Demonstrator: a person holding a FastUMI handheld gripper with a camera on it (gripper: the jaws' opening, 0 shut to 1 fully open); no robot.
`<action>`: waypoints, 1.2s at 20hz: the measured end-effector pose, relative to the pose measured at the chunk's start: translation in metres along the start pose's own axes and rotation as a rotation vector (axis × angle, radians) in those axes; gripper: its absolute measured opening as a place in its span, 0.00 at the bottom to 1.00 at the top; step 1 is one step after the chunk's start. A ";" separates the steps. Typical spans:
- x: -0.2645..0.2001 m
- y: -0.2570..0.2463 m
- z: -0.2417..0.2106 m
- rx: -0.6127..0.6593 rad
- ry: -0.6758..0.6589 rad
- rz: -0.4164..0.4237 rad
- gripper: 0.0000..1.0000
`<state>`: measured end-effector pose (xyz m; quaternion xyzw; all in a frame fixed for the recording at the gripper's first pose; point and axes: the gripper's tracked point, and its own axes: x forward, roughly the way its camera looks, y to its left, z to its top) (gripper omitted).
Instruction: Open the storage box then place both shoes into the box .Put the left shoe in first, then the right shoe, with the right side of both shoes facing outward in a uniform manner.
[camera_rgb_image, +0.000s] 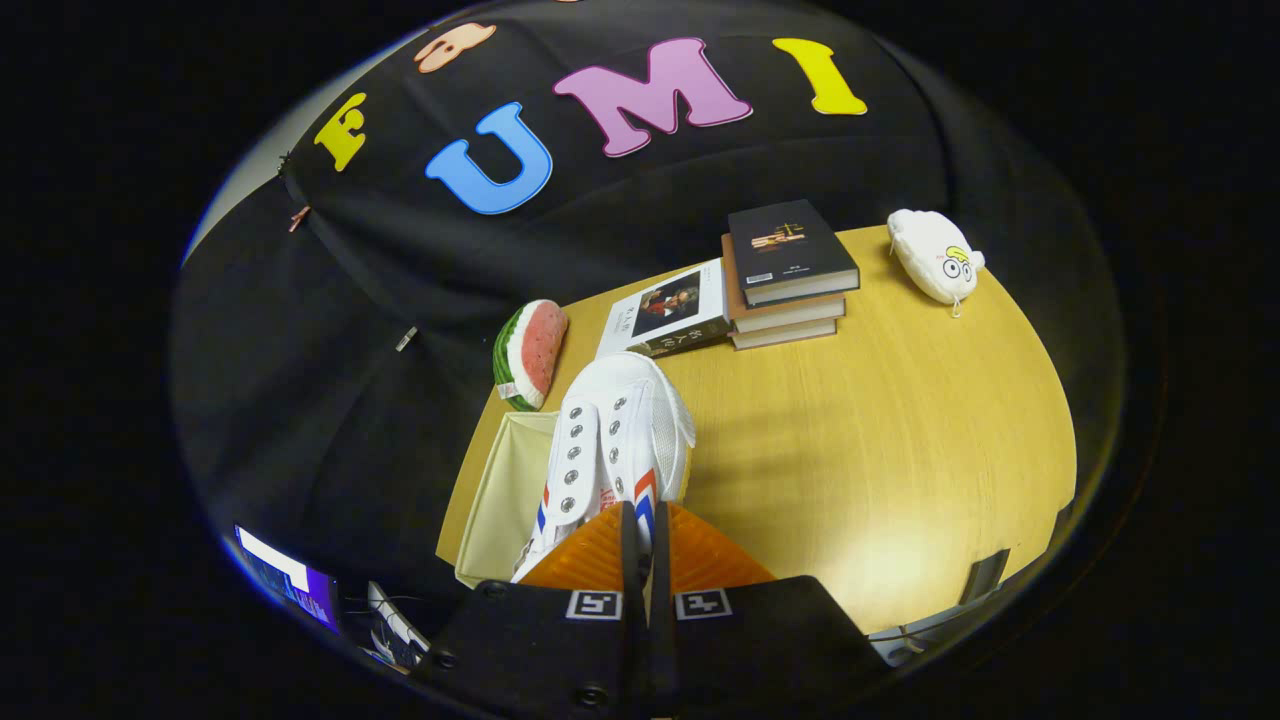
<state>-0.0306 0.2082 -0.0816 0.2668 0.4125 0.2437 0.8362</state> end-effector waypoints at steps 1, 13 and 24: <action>0.007 0.013 -0.004 0.011 0.018 0.002 0.05; 0.065 0.047 -0.045 0.044 0.104 -0.223 0.05; 0.061 0.041 -0.041 0.051 0.087 -0.147 0.98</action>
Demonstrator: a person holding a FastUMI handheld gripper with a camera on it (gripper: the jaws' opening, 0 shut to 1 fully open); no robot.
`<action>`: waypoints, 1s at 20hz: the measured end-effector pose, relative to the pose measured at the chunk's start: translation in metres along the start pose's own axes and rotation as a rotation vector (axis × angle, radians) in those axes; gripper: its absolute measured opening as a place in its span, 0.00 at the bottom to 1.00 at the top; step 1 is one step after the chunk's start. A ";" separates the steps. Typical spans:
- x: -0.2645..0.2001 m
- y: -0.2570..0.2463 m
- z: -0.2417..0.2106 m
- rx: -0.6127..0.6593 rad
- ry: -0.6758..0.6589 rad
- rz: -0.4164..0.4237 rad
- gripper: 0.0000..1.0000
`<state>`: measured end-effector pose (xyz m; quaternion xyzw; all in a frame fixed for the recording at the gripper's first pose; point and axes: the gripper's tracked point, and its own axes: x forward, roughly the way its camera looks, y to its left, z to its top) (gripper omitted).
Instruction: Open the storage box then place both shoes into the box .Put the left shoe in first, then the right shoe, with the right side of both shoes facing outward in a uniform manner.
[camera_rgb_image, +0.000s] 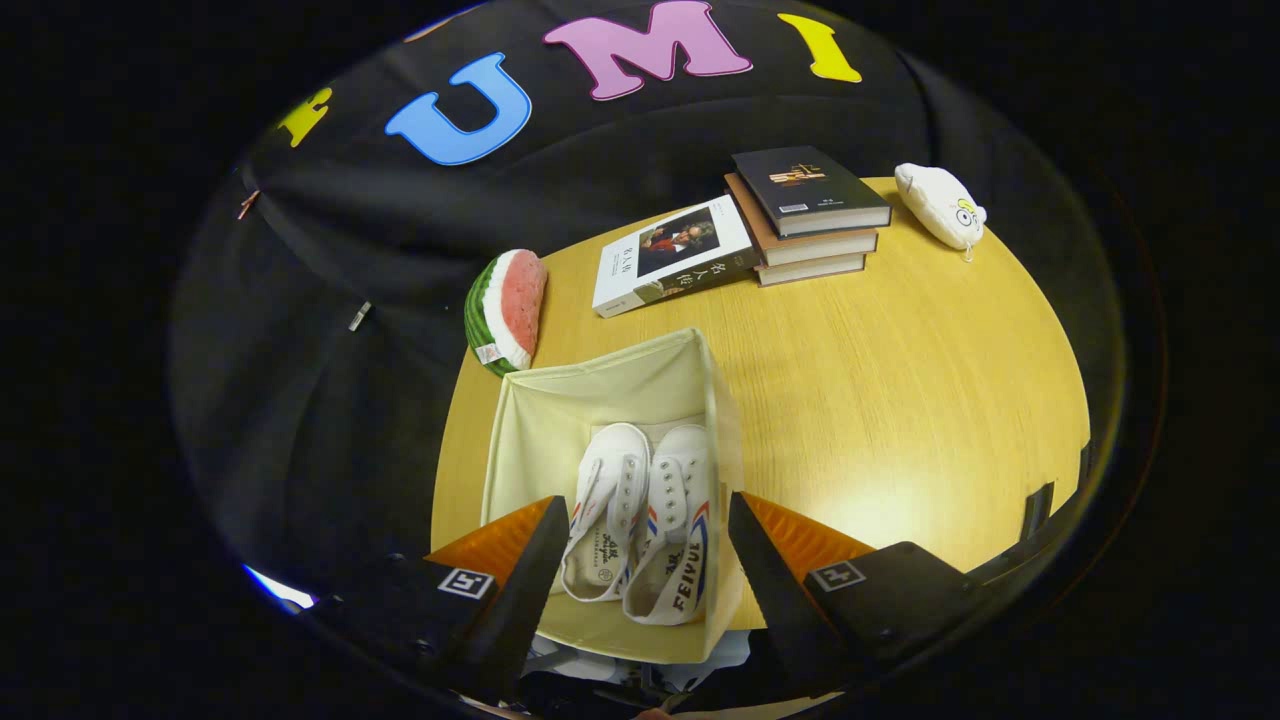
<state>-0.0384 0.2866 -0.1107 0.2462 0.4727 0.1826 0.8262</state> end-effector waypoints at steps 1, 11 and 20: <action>-0.002 -0.006 0.001 -0.003 -0.005 -0.006 0.98; -0.027 -0.064 0.037 -0.105 -0.154 -0.053 0.99; -0.077 -0.124 0.089 -0.235 -0.384 -0.147 0.99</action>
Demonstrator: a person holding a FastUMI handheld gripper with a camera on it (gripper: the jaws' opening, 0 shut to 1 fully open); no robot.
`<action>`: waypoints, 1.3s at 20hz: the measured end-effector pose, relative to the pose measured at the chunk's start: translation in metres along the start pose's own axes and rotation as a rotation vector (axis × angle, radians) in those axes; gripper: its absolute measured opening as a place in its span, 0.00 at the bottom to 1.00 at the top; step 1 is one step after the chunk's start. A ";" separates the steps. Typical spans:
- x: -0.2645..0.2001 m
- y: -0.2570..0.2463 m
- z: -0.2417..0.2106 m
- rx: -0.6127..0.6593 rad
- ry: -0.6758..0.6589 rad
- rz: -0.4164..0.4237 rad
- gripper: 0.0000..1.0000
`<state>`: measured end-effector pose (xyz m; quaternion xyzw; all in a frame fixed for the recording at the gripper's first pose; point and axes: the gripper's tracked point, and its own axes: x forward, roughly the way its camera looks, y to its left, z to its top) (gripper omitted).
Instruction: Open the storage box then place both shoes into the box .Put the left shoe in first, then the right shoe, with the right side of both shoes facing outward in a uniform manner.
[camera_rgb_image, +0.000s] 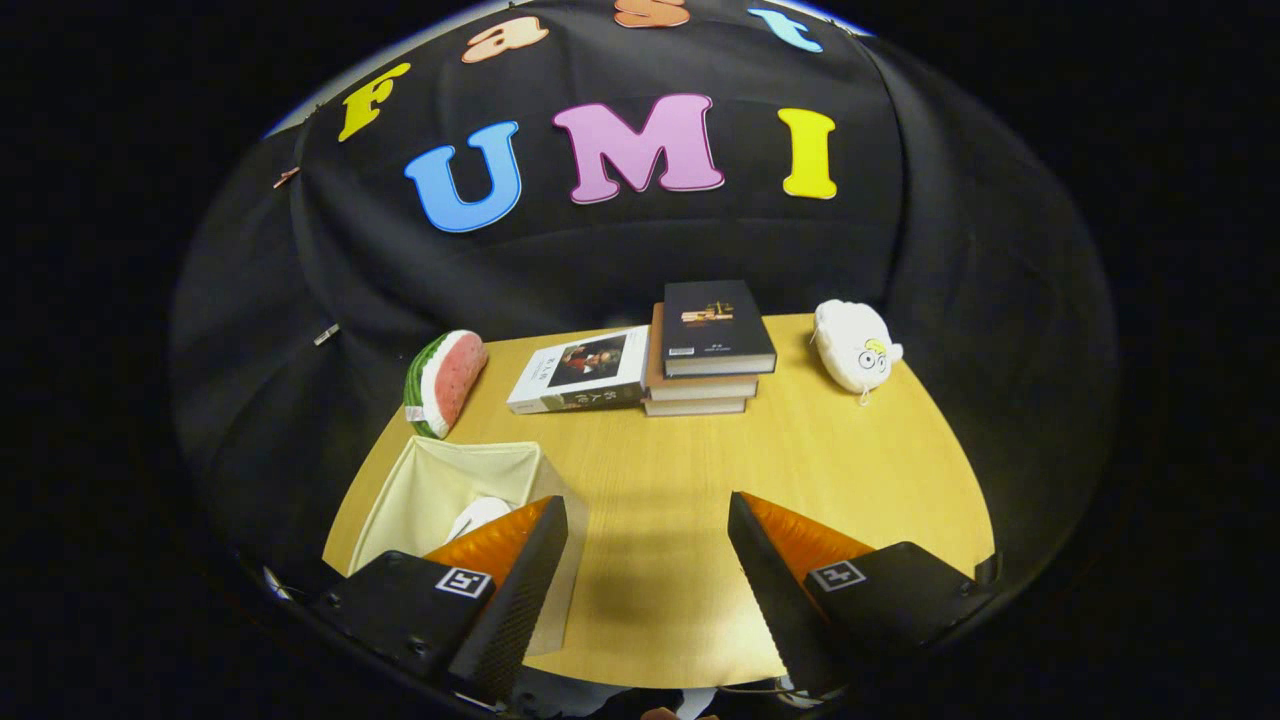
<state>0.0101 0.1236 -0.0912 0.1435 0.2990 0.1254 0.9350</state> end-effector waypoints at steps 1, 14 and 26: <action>-0.004 -0.008 0.007 -0.013 -0.029 -0.014 0.99; -0.083 -0.064 0.085 -0.183 -0.454 -0.149 0.96; -0.092 -0.077 0.075 -0.154 -0.468 -0.182 0.98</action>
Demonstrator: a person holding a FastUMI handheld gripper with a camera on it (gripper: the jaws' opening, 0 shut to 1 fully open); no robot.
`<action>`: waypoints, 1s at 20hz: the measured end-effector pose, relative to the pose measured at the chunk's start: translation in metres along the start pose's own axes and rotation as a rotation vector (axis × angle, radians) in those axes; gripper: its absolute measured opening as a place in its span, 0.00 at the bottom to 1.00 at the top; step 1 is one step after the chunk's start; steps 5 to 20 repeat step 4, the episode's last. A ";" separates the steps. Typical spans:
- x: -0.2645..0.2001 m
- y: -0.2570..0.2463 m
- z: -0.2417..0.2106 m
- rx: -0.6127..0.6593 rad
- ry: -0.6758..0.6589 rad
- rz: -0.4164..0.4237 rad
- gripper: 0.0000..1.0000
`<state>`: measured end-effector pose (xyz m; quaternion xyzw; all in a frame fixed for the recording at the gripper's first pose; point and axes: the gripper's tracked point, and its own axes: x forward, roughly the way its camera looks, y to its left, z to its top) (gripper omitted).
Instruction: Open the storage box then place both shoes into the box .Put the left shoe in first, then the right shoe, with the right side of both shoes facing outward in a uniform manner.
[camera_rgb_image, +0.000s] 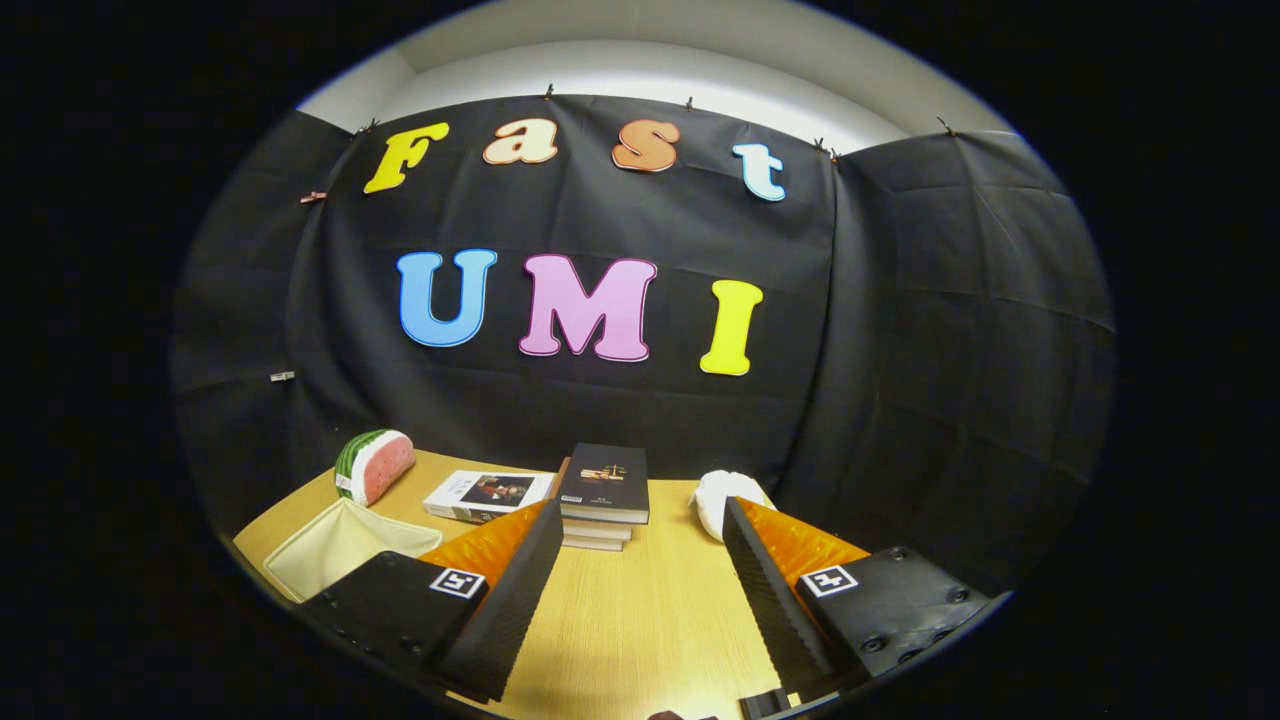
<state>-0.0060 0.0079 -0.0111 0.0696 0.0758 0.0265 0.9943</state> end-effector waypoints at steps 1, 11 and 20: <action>0.000 0.001 -0.001 -0.002 0.001 0.001 0.98; 0.000 0.005 -0.001 -0.007 0.005 0.009 0.98; 0.000 0.005 -0.001 -0.007 0.005 0.009 0.98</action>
